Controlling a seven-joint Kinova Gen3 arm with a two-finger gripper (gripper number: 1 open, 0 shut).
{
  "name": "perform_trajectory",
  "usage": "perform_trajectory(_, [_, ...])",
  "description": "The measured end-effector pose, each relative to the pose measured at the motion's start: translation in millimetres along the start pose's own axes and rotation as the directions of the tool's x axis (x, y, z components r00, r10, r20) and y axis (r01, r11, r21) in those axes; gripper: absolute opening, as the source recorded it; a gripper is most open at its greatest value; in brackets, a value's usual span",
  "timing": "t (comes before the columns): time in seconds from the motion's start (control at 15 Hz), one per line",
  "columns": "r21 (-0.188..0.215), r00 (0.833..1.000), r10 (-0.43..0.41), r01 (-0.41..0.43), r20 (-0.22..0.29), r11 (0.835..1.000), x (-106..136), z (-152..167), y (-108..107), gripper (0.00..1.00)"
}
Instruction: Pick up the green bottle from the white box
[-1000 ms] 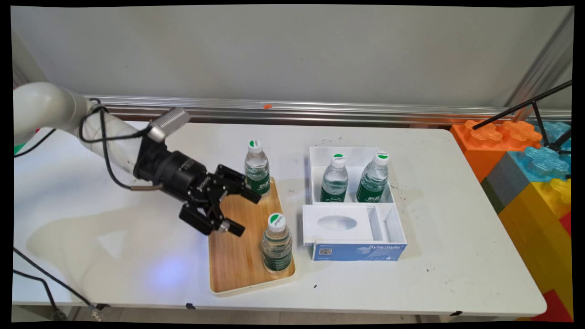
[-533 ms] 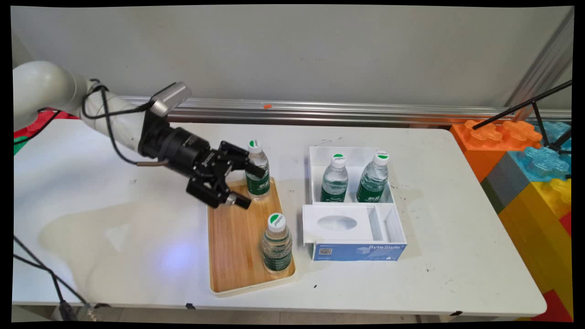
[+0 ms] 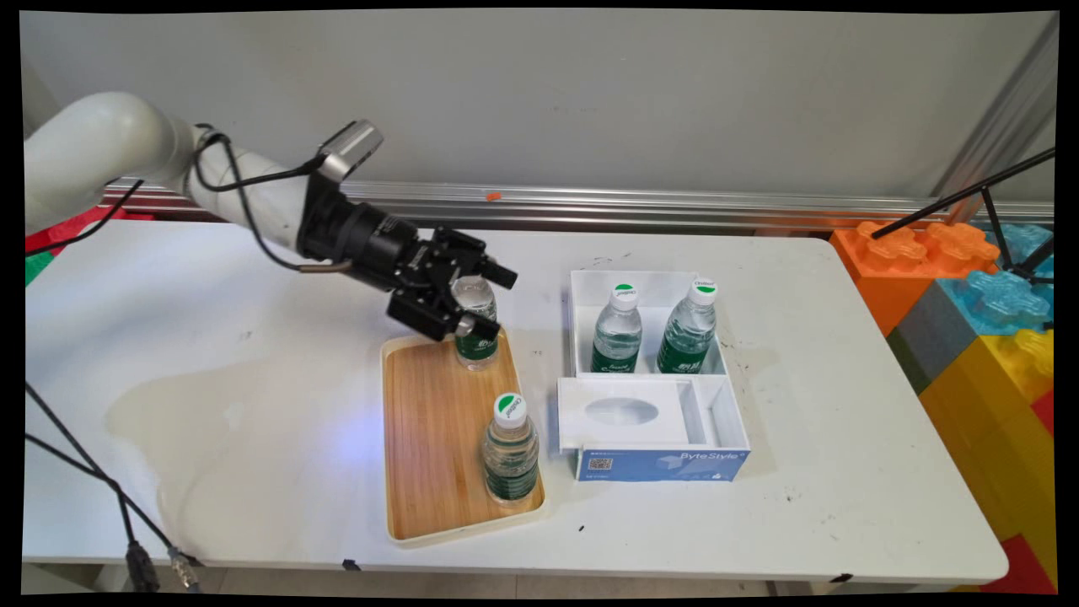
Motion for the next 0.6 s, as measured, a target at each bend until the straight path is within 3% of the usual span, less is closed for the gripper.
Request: perform_trajectory(0.6, [0.034,1.000,0.024,-0.023,-0.019,0.999,6,38,-34,1.00])
